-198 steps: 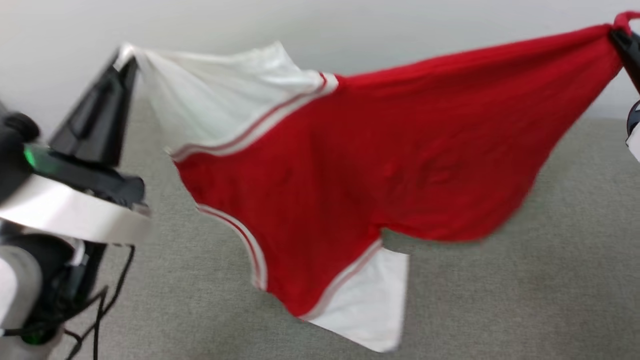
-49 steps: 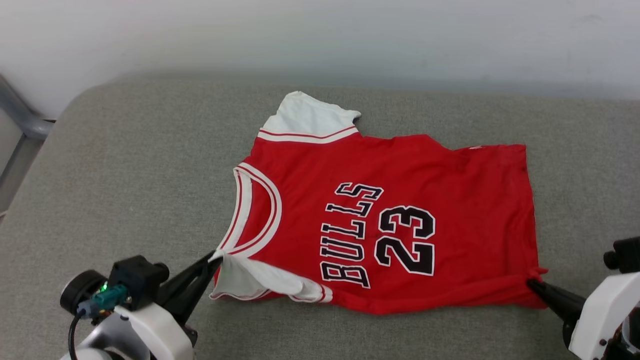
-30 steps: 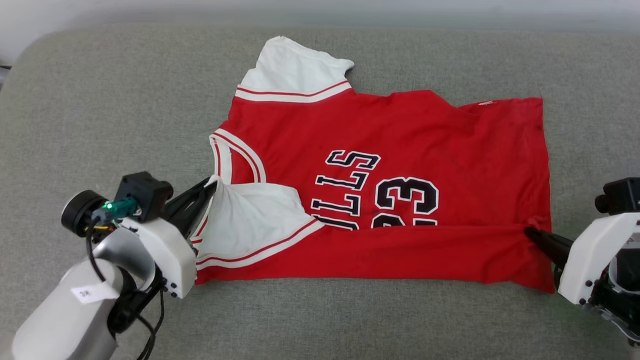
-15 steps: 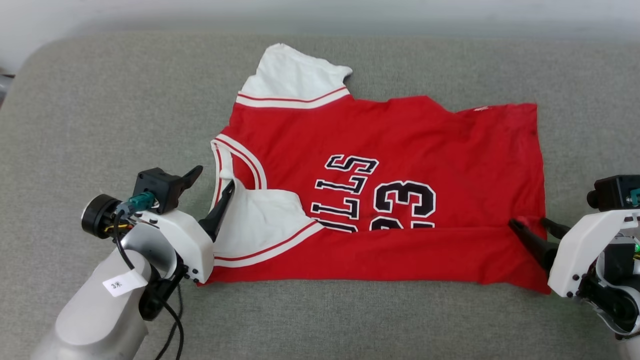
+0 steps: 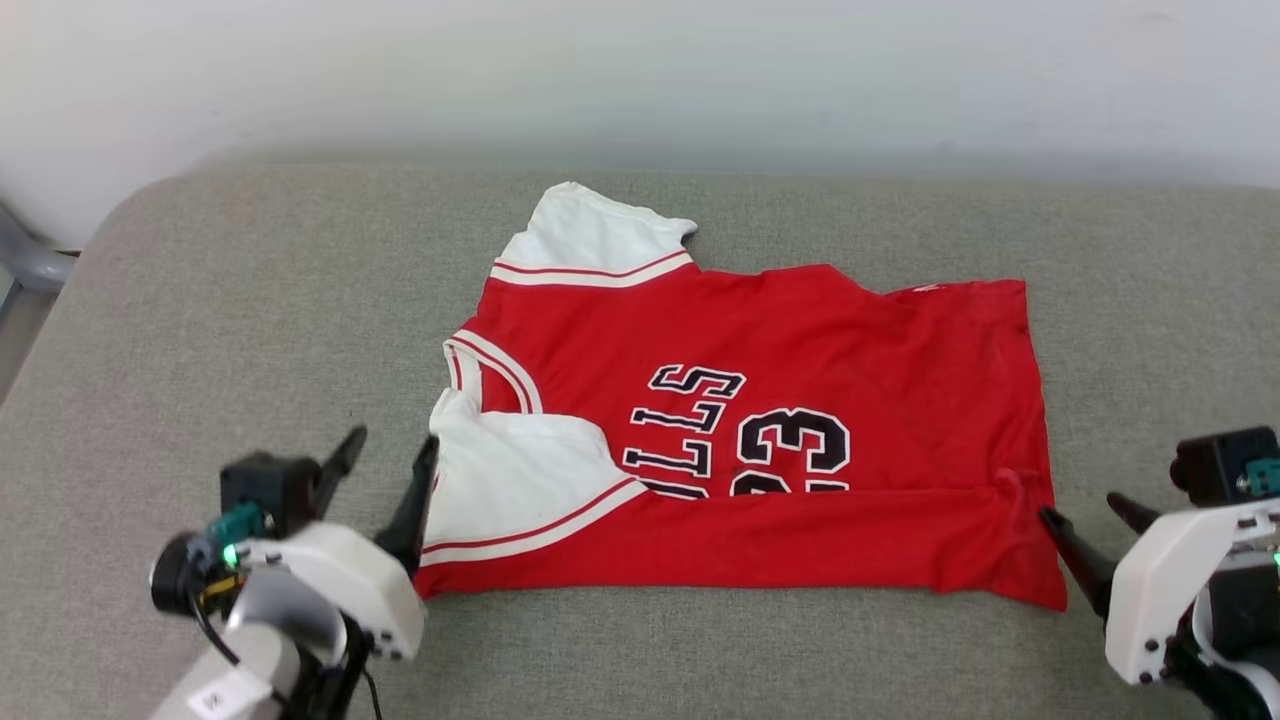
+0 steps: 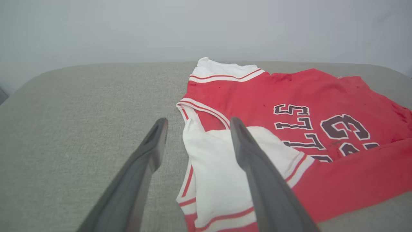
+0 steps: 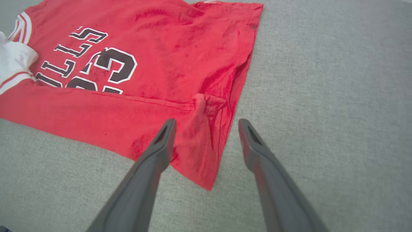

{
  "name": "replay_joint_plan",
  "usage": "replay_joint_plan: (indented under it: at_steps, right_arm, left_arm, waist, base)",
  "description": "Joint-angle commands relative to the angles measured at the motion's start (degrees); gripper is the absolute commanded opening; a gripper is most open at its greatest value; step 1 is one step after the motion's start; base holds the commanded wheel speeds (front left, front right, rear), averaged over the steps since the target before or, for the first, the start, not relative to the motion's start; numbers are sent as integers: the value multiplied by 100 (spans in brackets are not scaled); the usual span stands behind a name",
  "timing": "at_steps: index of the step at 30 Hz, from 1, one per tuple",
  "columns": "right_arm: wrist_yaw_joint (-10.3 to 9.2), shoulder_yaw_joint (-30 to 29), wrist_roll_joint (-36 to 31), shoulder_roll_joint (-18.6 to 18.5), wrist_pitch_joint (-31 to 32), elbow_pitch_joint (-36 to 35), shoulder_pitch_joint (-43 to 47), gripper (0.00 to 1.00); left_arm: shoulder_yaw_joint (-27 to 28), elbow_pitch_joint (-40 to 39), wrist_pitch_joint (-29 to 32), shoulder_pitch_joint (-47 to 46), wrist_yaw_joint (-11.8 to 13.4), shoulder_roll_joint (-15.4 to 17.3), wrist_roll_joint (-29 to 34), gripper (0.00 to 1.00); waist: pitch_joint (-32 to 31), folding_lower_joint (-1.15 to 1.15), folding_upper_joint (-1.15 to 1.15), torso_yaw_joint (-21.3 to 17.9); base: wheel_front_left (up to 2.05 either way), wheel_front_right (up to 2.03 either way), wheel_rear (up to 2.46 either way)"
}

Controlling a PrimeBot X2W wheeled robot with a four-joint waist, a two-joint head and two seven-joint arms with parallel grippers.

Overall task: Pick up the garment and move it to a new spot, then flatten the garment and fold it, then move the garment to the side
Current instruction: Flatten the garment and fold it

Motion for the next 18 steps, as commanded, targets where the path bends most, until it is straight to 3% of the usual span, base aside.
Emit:
replay_joint_plan:
  at_steps: [1,10,18]
  right_arm:
    - [-5,-41,-104,60,50,-90,125,100]
    - [-5,-383,-610,598,420,-568,579,100]
    - [-5,-562,-812,826,639,-895,600,100]
  left_arm:
    - [-14,-136,59,165,107,54,24,100]
    - [-126,-862,623,996,807,173,17,100]
    - [-297,-878,1283,866,973,376,99,100]
  waist:
    - [-21,1,0,-4]
    - [83,1,0,-98]
    - [414,1,0,-154]
  base:
    - [0,0,0]
    - [0,0,0]
    - [0,0,0]
